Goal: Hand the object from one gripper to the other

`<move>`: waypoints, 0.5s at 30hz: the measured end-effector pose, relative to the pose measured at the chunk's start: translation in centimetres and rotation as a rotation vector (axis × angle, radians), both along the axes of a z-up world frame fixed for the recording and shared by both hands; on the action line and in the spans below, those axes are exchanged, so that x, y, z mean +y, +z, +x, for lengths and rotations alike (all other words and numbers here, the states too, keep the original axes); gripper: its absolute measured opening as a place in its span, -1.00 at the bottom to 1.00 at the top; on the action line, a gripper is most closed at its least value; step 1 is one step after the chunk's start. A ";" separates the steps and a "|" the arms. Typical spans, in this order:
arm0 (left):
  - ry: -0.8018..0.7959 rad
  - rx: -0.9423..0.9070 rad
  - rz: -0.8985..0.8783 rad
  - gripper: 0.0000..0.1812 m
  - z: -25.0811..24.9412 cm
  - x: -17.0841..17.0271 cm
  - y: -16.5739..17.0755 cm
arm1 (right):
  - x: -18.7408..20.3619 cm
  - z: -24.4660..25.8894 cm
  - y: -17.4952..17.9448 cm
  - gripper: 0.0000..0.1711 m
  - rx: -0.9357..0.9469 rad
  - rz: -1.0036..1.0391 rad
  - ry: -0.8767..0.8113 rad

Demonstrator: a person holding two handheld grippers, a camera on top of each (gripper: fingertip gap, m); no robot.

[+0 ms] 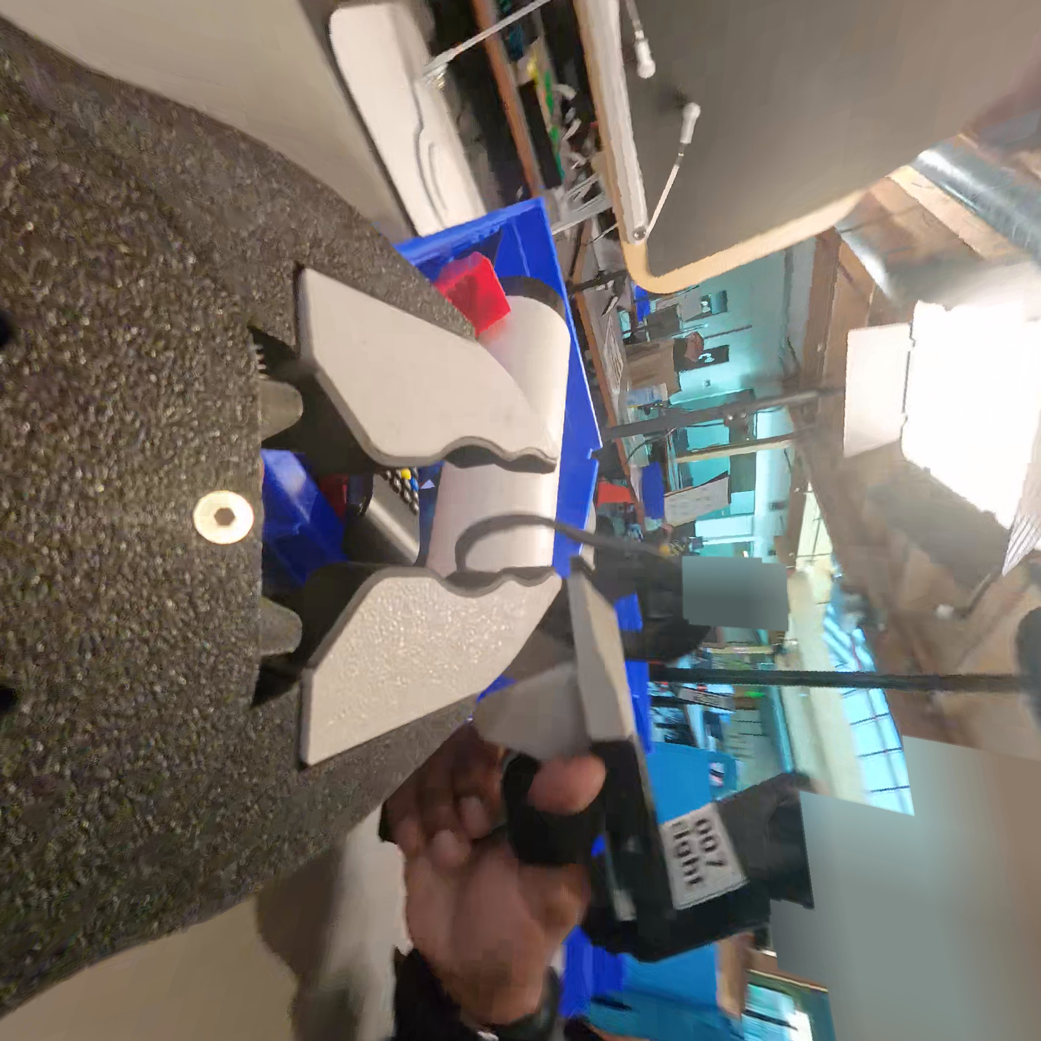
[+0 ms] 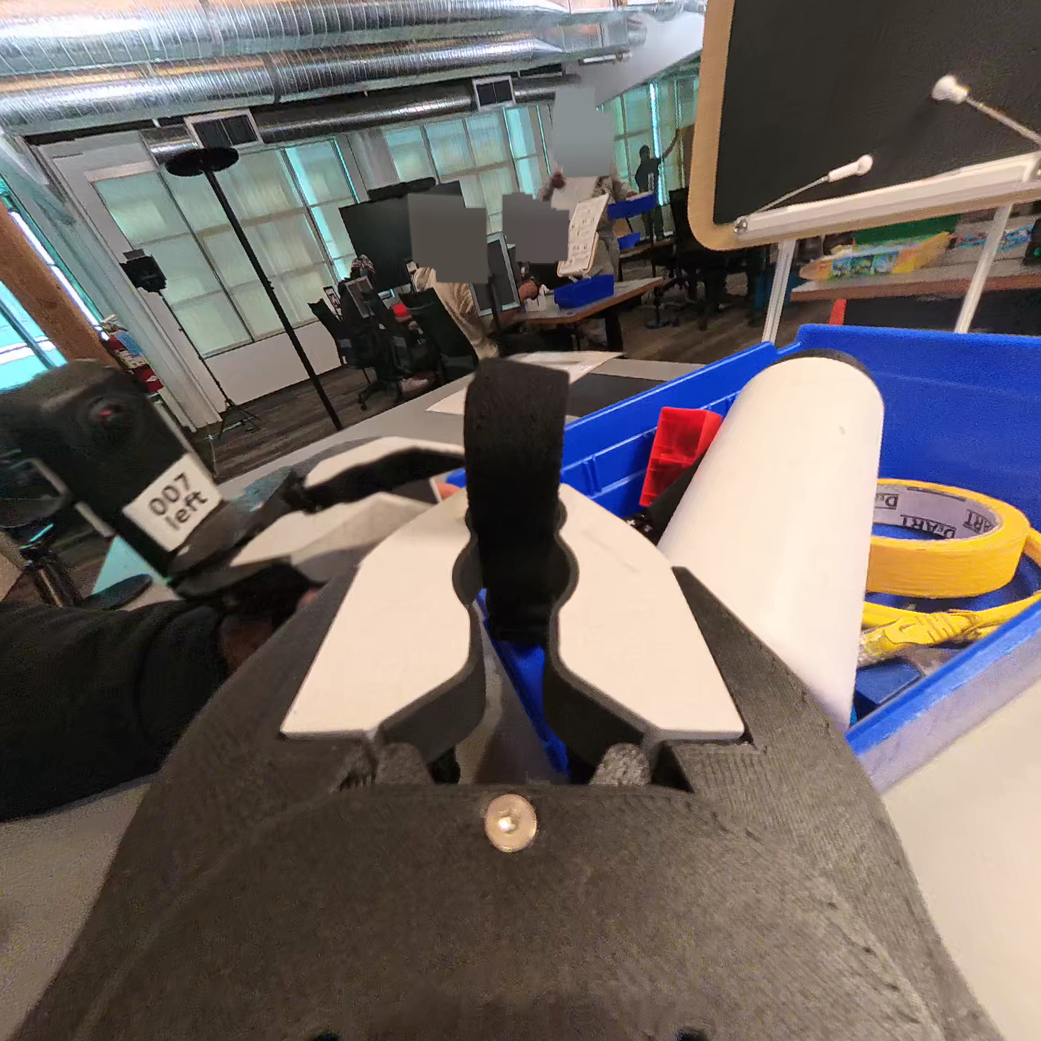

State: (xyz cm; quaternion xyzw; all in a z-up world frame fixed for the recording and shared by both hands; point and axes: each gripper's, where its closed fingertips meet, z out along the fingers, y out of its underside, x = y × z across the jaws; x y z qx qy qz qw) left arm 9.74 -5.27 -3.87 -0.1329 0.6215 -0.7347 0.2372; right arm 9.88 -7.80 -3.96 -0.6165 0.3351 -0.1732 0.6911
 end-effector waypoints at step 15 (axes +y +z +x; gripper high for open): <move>-0.371 0.312 0.039 -0.51 -2.2 -2.5 -2.4 | 0.2 -2.7 0.9 -0.77 -0.124 0.113 0.217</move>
